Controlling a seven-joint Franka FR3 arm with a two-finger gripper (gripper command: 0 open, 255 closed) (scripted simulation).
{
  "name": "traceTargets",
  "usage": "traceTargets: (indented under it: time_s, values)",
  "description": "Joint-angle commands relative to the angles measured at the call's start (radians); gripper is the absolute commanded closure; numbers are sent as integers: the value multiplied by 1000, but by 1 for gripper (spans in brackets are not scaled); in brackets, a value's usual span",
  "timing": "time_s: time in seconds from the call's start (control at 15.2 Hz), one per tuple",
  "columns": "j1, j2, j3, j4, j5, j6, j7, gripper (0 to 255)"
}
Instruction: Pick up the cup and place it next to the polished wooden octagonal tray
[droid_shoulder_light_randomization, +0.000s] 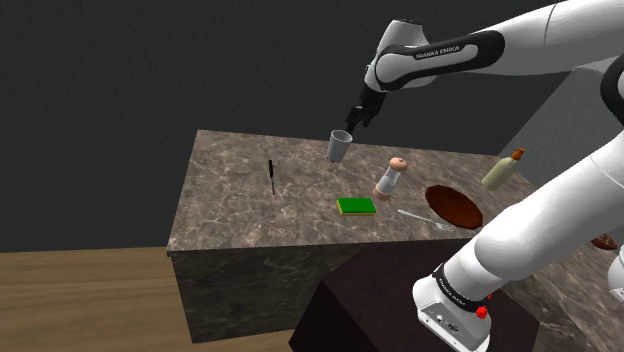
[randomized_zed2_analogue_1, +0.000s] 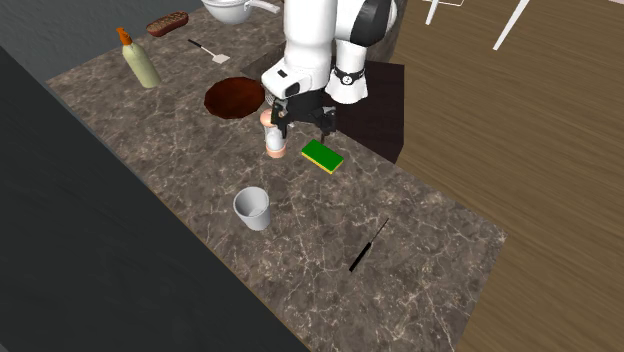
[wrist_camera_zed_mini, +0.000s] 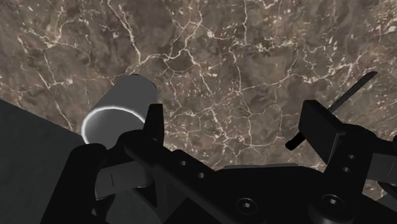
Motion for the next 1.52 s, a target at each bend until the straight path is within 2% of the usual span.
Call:
traceTargets:
  time_s: [0.0,0.4,0.79,1.45]
  values:
    - [-6,81,-6,43,-5,34,-7,0]
    - [-26,307,-25,191,-13,100,-32,0]
    - [-50,537,-39,384,-13,125,-58,0]
    - [-57,618,-39,391,-12,199,-60,0]
